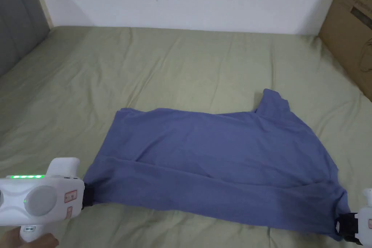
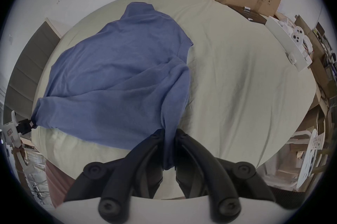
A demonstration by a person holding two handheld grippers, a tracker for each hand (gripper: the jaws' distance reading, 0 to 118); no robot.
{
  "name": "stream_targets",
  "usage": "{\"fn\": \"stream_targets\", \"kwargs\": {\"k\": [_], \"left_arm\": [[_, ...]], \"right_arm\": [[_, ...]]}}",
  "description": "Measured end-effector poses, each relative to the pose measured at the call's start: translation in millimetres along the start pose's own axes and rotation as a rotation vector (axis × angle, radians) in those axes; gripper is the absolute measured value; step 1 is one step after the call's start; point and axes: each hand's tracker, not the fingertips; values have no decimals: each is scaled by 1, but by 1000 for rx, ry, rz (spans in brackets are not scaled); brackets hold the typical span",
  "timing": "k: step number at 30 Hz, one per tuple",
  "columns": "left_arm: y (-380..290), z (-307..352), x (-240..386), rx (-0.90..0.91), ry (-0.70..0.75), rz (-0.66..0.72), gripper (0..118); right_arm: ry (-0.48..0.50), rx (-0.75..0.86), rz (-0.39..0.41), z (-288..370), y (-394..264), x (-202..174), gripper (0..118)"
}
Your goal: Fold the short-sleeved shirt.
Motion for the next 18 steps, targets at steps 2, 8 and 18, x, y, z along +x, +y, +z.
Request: {"fn": "stream_targets", "kwargs": {"k": [2,8,18], "left_arm": [[-4,11,-3,11,-3,6,2],[-49,46,-10,21,9,24,2],[-74,42,-5,-6,93,32,56]], "right_arm": [[-7,-8,4,10,-6,0,10],[-11,-47,-7,35,-54,21,10],[-130,-27,-9,38,-69,24,77]]}}
